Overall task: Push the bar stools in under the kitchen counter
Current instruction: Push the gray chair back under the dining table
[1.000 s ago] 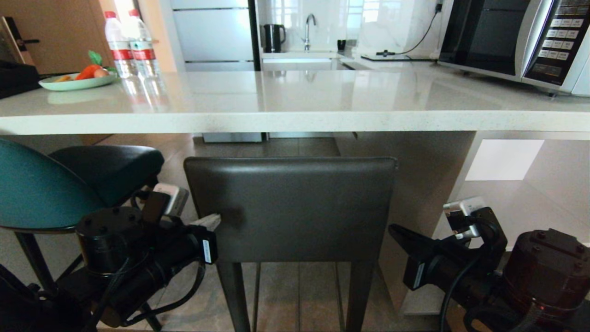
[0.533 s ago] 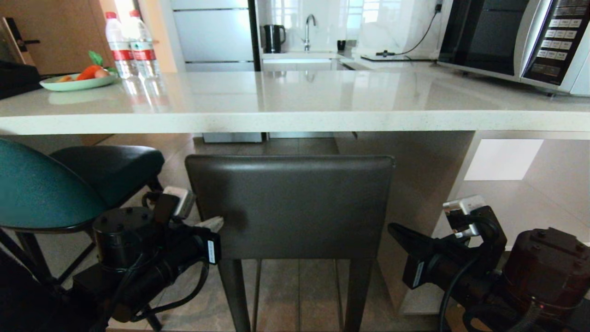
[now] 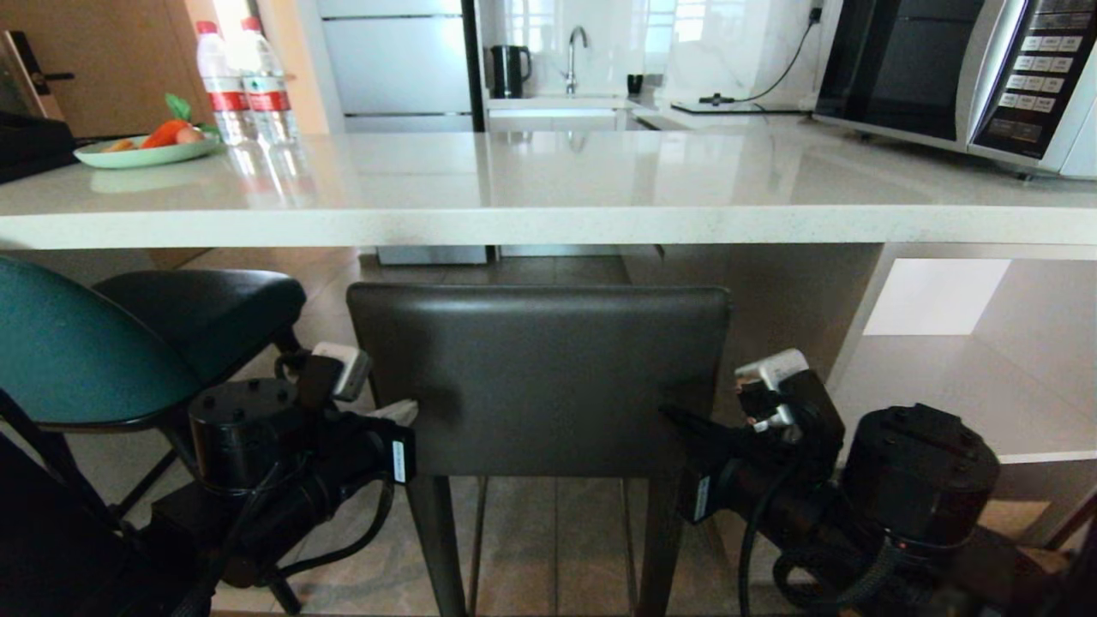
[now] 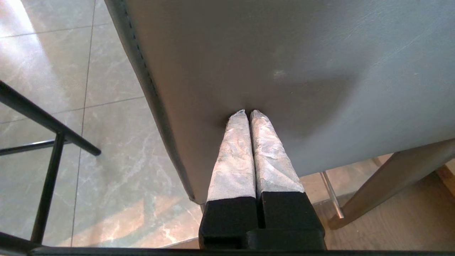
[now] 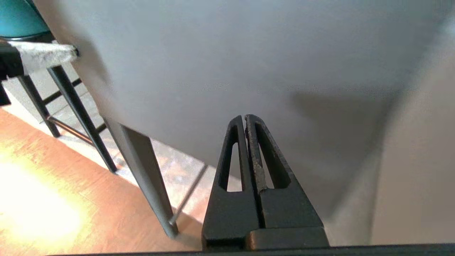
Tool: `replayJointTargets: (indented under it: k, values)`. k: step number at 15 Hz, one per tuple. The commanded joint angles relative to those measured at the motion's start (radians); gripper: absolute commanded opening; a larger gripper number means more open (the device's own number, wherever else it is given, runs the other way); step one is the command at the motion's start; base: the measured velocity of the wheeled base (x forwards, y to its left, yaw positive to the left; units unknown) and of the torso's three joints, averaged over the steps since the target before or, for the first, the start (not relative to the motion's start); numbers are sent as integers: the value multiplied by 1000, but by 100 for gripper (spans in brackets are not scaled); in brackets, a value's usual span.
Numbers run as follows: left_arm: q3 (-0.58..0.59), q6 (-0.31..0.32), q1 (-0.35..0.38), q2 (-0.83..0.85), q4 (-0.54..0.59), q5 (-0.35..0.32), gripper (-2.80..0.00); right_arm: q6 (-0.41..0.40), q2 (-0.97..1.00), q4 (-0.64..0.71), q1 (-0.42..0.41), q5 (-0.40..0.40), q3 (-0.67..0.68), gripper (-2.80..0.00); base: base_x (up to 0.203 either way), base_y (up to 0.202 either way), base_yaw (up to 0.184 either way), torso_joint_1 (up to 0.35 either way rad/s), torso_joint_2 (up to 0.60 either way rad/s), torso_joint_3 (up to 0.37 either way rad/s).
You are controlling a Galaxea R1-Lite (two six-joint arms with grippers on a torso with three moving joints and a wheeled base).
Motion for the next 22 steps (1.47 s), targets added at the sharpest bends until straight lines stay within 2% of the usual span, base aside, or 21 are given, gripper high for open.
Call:
replayJointTargets:
  k: [1, 7, 12, 16, 22]
  values:
    - [-12, -1, -1, -1, -11, 0, -280, -1, 84, -7, -3, -2, -57, -280, 0, 0, 0, 0, 0, 0]
    - [-45, -1, 4, 12, -11, 0, -280, 13, 172, -10, -90, 0, -132, -280, 0, 0, 0, 0, 0, 0]
    - [-55, -1, 10, 47, -11, 0, -280, 11, 189, -10, -95, 0, -143, -280, 0, 0, 0, 0, 0, 0]
    - [-110, 2, 10, 59, -10, -1, -280, 10, 217, -10, -110, 0, -176, -280, 0, 0, 0, 0, 0, 0]
    - [-112, 5, 10, 74, -11, 0, -280, 8, 240, -10, -133, 0, -191, -280, 0, 0, 0, 0, 0, 0]
